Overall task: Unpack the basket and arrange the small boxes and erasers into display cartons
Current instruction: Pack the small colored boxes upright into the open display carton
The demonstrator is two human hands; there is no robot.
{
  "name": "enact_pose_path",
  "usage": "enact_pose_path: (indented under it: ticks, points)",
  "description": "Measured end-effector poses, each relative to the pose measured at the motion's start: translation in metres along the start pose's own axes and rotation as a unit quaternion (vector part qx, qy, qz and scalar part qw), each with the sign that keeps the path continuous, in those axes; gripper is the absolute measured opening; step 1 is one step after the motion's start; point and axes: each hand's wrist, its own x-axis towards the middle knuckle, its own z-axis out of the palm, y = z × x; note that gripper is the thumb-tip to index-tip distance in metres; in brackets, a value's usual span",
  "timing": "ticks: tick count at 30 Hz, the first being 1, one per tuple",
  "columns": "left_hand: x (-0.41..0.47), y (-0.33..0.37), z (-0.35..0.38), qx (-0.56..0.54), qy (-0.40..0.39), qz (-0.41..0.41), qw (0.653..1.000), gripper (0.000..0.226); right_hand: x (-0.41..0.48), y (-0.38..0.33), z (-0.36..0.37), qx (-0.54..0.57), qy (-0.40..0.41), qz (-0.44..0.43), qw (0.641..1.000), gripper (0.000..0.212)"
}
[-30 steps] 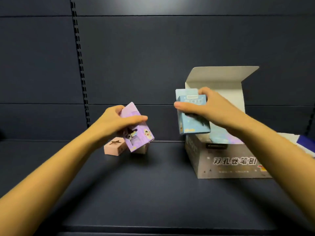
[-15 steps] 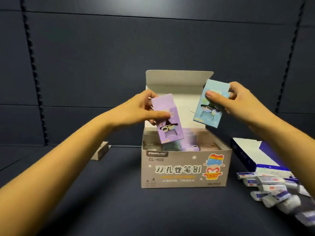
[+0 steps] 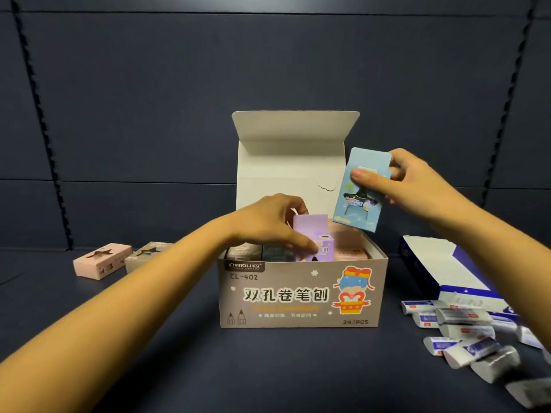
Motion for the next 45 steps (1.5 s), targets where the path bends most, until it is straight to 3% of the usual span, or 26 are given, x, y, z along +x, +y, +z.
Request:
enact_pose_path:
  ticks: [10, 15, 19, 26, 36, 45]
  points:
    - [0.009, -0.002, 0.016, 0.111, -0.038, 0.029, 0.993, 0.023, 0.001, -0.003, 0.012, 0.002, -0.071, -0.026, 0.997, 0.044]
    - [0.006, -0.007, 0.012, 0.087, -0.050, 0.019, 0.995, 0.023, 0.002, -0.003, 0.016, 0.000, -0.088, -0.040, 0.995, 0.032]
    - [-0.011, -0.015, -0.019, 0.002, -0.024, -0.017, 1.000, 0.023, 0.001, -0.009, 0.023, 0.005, -0.101, -0.058, 0.993, 0.024]
    - [-0.039, -0.042, -0.057, -0.002, 0.091, -0.061, 0.994, 0.013, -0.004, -0.026, 0.056, -0.043, -0.182, -0.089, 0.978, 0.037]
    - [-0.061, -0.063, -0.059, -0.011, 0.114, -0.080, 0.990, 0.016, -0.006, -0.028, 0.074, -0.168, -0.299, -0.075, 0.936, 0.040]
    - [-0.075, -0.082, -0.068, -0.028, 0.149, -0.090, 0.984, 0.016, -0.005, -0.025, 0.082, -0.238, -0.316, -0.064, 0.916, 0.030]
